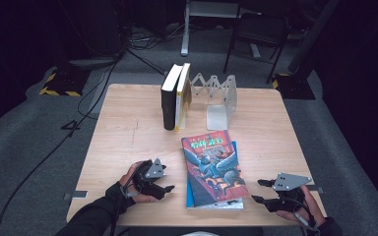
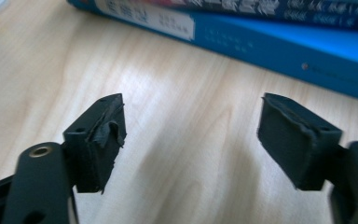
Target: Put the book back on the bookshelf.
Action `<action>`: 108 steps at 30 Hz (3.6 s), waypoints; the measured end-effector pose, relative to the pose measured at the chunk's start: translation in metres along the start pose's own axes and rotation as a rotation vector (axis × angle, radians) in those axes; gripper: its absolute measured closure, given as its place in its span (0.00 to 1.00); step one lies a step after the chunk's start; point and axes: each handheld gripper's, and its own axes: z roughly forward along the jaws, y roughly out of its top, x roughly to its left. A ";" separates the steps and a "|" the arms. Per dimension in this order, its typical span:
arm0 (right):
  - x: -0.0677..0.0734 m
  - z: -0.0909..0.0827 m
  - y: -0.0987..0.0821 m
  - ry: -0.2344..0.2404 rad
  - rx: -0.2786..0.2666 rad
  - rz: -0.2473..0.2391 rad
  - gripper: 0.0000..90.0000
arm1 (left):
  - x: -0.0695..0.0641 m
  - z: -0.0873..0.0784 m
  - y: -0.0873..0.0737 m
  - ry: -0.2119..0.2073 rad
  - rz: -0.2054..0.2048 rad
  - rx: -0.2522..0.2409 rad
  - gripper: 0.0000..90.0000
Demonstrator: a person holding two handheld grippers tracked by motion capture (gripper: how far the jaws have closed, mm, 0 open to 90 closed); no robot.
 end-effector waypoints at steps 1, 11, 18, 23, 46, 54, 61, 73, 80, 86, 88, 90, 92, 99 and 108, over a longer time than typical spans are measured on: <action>0.000 0.000 0.000 0.000 0.000 0.000 0.46 | 0.000 0.000 0.000 0.000 0.000 0.000 0.24; -0.003 0.012 0.026 0.047 -0.017 0.023 0.45 | 0.002 0.010 -0.003 -0.045 -0.044 0.020 0.19; -0.015 0.035 0.038 0.073 0.024 0.057 0.38 | 0.003 0.015 -0.002 -0.052 -0.055 -0.008 0.16; -0.025 0.042 0.042 0.110 0.049 0.089 0.32 | 0.005 0.019 0.000 -0.058 -0.046 -0.010 0.14; -0.032 0.056 0.056 0.144 0.054 0.035 0.37 | 0.065 0.063 0.043 0.009 -0.121 -0.001 0.12; -0.044 0.067 0.067 0.135 0.043 0.031 0.36 | 0.075 0.067 0.047 0.031 -0.160 -0.009 0.18; -0.053 0.084 0.079 0.172 -0.007 0.037 0.56 | 0.084 0.070 0.051 0.045 -0.168 -0.012 0.19; -0.050 0.074 0.086 0.199 -0.143 0.005 0.85 | 0.090 0.062 0.059 0.008 -0.126 -0.075 0.58; -0.050 0.064 0.084 0.143 -0.245 -0.023 0.84 | 0.099 0.046 0.069 -0.060 -0.155 -0.186 0.77; -0.044 0.057 0.082 0.120 -0.303 -0.073 0.85 | 0.101 0.041 0.077 -0.043 -0.175 -0.218 0.65; -0.041 0.054 0.081 0.113 -0.326 -0.092 0.86 | 0.101 0.041 0.080 -0.040 -0.169 -0.216 0.63; -0.037 0.053 0.081 0.091 -0.320 -0.110 0.86 | 0.099 0.039 0.083 -0.036 -0.155 -0.217 0.65; -0.037 0.050 0.080 0.086 -0.336 -0.120 0.85 | 0.098 0.033 0.086 -0.063 -0.147 -0.244 0.69; -0.040 0.047 0.085 0.132 -0.350 -0.119 0.67 | 0.094 0.017 0.107 -0.113 -0.108 -0.305 0.77; -0.042 0.044 0.090 0.073 -0.374 -0.118 0.85 | 0.093 0.006 0.132 -0.119 -0.030 -0.291 0.89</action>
